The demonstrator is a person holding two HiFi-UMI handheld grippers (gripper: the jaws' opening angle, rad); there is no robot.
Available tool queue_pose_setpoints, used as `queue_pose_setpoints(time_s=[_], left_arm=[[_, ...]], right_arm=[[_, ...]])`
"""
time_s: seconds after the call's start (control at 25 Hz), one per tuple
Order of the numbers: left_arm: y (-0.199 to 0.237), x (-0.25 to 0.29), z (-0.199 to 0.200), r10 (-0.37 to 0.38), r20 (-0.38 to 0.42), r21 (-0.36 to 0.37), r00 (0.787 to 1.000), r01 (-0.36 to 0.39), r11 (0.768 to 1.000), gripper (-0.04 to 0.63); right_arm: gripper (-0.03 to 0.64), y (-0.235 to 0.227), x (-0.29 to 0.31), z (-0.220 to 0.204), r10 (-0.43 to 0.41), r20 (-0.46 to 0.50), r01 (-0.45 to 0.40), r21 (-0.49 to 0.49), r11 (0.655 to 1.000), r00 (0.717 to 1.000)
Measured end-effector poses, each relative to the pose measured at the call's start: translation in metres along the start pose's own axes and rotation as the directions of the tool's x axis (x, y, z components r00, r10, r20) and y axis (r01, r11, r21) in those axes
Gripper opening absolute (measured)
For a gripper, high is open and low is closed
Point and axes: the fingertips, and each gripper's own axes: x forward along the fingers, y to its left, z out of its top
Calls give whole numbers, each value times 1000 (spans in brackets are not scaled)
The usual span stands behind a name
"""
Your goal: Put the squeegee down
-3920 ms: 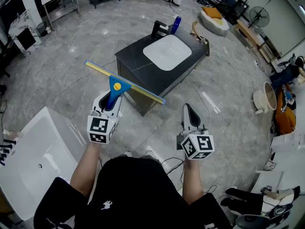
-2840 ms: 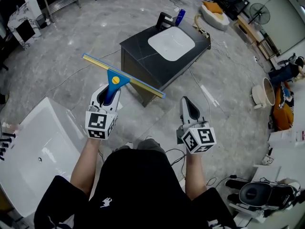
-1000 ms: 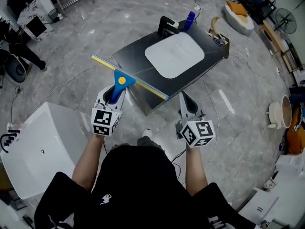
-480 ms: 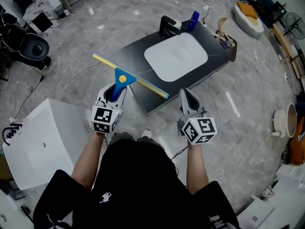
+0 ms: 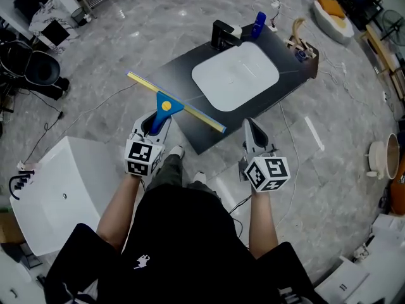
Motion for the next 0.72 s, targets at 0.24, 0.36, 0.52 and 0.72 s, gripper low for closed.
queue_pose_setpoints(time_s=[0.24,0.36,0.52,0.72], left_arm=[[10,42,-16,-98,-50,40,994,100,994,127],[15,69,-28,-149,-83,55,985,154,987,127],[20,101,-47,-221,-132,74,966,232,970,127],[28,137,-76,-294,-193,68,936,311,948,127]], right_arm=[[2,-17,18,-16,-92,-37,92,11,996,995],[2,-24,32,-22,-138,-54,139,13,990,989],[2,-27,47,-24,-200,-68,202,18,979,977],[2,-27,68,-29,-273,-94,276,19,961,957]])
